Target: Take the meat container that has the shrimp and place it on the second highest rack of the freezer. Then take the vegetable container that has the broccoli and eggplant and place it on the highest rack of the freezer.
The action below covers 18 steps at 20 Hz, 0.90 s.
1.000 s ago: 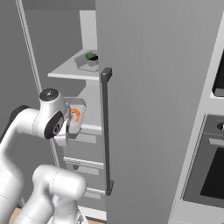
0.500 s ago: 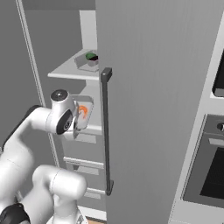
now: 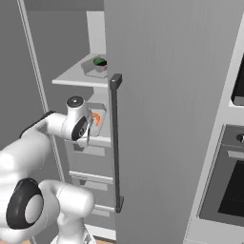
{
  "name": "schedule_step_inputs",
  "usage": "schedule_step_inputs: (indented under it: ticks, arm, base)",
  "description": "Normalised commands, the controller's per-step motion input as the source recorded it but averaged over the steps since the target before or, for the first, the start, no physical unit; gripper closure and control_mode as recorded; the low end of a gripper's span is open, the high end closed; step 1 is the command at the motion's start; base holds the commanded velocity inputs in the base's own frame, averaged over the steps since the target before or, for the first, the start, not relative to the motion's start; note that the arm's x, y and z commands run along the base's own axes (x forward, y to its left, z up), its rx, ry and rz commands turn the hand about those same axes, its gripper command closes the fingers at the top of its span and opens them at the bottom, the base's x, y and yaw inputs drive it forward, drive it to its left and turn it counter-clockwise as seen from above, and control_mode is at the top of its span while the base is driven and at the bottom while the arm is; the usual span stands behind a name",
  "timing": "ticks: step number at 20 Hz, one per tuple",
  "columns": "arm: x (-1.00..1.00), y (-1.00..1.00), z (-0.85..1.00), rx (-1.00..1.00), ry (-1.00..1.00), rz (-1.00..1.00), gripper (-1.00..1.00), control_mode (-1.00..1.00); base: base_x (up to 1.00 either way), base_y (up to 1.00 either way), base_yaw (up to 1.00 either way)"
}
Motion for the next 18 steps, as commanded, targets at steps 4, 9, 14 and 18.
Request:
schedule_step_inputs:
  ticks: [4, 9, 14, 18]
  arm:
    - [0.66, 0.0, -0.14, 0.0, 0.02, 0.0, 1.0, -1.0]
    - [0.66, 0.01, -0.19, 0.0, 0.03, 0.0, 1.0, -1.0]
    - [0.62, 0.0, -0.3, 0.0, 0.04, 0.0, 1.0, -1.0]
    - [0.6, 0.01, -0.38, 0.0, 0.03, -0.01, 1.0, -1.0]
  base:
    - [0.0, 0.0, 0.0]
    - [0.0, 0.0, 0.0]
    - [0.0, 0.0, 0.0]
    - [0.0, 0.0, 0.0]
